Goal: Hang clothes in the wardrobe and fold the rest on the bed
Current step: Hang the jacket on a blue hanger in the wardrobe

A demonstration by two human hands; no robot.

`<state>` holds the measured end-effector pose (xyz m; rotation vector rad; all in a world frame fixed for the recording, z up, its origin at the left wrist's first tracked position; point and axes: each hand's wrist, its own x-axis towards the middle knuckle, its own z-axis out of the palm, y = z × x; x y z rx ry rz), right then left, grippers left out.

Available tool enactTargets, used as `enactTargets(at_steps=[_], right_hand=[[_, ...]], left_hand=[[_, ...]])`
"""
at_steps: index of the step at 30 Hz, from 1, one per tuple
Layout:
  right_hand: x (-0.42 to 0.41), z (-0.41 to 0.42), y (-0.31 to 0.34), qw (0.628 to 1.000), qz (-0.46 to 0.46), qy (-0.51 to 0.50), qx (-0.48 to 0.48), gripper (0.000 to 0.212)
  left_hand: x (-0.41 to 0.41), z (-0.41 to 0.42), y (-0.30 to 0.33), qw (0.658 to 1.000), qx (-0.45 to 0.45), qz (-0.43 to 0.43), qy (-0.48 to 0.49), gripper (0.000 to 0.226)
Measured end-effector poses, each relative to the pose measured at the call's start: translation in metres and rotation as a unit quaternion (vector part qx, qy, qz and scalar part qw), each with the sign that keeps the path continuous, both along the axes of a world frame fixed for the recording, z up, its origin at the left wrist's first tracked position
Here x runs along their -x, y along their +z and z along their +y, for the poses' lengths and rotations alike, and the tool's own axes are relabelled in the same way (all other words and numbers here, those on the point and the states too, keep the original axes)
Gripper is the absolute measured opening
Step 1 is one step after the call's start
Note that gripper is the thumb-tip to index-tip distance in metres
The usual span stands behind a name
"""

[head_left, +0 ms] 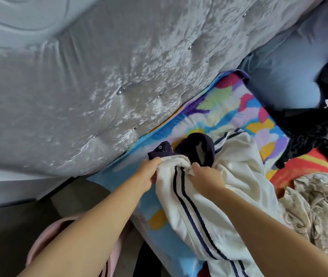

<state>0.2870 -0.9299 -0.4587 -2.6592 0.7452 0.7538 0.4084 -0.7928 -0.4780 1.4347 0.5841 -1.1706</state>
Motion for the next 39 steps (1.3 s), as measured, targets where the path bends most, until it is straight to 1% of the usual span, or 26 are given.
enactTargets(at_steps=[4,7,8,10,11,13,14,15,16,17,19,20,21,22,23,24,26,27,28,30,31,32,33,35,37,39], right_hand=[[0.03,0.014,0.031,0.988,-0.119,-0.094,0.026,0.02],[0.041,0.013,0.063,0.951,-0.225,-0.205,-0.054,0.011],[0.045,0.012,0.077,0.931,-0.261,-0.239,-0.089,0.012],[0.057,0.009,0.107,0.884,-0.343,-0.283,-0.148,0.025],[0.064,0.007,0.123,0.855,-0.379,-0.3,-0.186,0.033],[0.085,0.002,0.154,0.784,-0.423,-0.347,-0.295,0.048],[0.099,-0.002,0.169,0.748,-0.429,-0.365,-0.349,0.05],[0.116,-0.005,0.184,0.727,-0.43,-0.37,-0.388,0.05],[0.135,-0.008,0.201,0.723,-0.426,-0.359,-0.409,0.051],[0.154,-0.01,0.217,0.732,-0.417,-0.336,-0.421,0.051],[0.194,-0.006,0.253,0.759,-0.399,-0.267,-0.441,0.039],[0.214,-0.001,0.271,0.771,-0.392,-0.229,-0.448,0.036],[0.234,0.004,0.286,0.78,-0.386,-0.196,-0.451,0.038],[0.254,0.009,0.3,0.786,-0.385,-0.171,-0.453,0.045],[0.275,0.016,0.312,0.786,-0.387,-0.152,-0.457,0.053],[0.294,0.023,0.323,0.783,-0.391,-0.136,-0.464,0.06],[0.329,0.037,0.348,0.78,-0.393,-0.113,-0.473,0.066],[0.345,0.042,0.361,0.783,-0.393,-0.106,-0.47,0.067],[0.358,0.047,0.373,0.786,-0.396,-0.097,-0.464,0.067],[0.383,0.055,0.395,0.786,-0.415,-0.078,-0.451,0.065],[0.396,0.06,0.404,0.785,-0.426,-0.076,-0.443,0.063],[0.407,0.065,0.412,0.787,-0.432,-0.079,-0.434,0.061],[0.418,0.072,0.419,0.791,-0.437,-0.083,-0.42,0.059],[0.437,0.085,0.43,0.805,-0.445,-0.093,-0.383,0.05],[0.455,0.1,0.437,0.825,-0.446,-0.105,-0.33,0.042],[0.472,0.125,0.44,0.865,-0.414,-0.094,-0.266,0.018]], left_hand=[[0.015,0.006,0.043,0.995,0.063,-0.031,-0.065,0.02],[0.029,0.004,0.078,0.986,0.112,-0.052,-0.112,0.022],[0.037,0.003,0.091,0.98,0.128,-0.063,-0.136,0.022],[0.058,0.004,0.12,0.962,0.179,-0.071,-0.194,0.024],[0.069,0.006,0.134,0.946,0.209,-0.068,-0.239,0.027],[0.095,0.011,0.162,0.89,0.239,-0.096,-0.377,0.035],[0.107,0.014,0.174,0.863,0.225,-0.131,-0.433,0.037],[0.117,0.016,0.186,0.853,0.192,-0.176,-0.452,0.038],[0.126,0.018,0.197,0.857,0.147,-0.236,-0.433,0.038],[0.132,0.019,0.208,0.864,0.092,-0.31,-0.386,0.034],[0.146,0.021,0.234,0.85,-0.019,-0.461,-0.253,0.021],[0.157,0.023,0.25,0.83,-0.039,-0.521,-0.196,0.015],[0.171,0.025,0.266,0.806,-0.024,-0.567,-0.165,0.011],[0.189,0.025,0.281,0.776,0.013,-0.606,-0.177,0.012],[0.211,0.024,0.296,0.735,0.055,-0.633,-0.236,0.019],[0.235,0.025,0.31,0.688,0.099,-0.64,-0.327,0.026],[0.287,0.029,0.332,0.597,0.155,-0.605,-0.504,0.027],[0.308,0.032,0.338,0.571,0.159,-0.586,-0.552,0.028],[0.324,0.035,0.34,0.561,0.153,-0.582,-0.568,0.027],[0.345,0.044,0.345,0.56,0.114,-0.616,-0.543,0.018],[0.352,0.052,0.35,0.569,0.092,-0.637,-0.512,0.01],[0.358,0.059,0.357,0.588,0.079,-0.657,-0.464,0.011],[0.364,0.067,0.365,0.62,0.081,-0.668,-0.404,0.016],[0.383,0.084,0.388,0.691,0.121,-0.645,-0.303,0.02],[0.405,0.103,0.409,0.756,0.156,-0.589,-0.24,0.02],[0.429,0.126,0.427,0.813,0.195,-0.517,-0.185,0.023]])
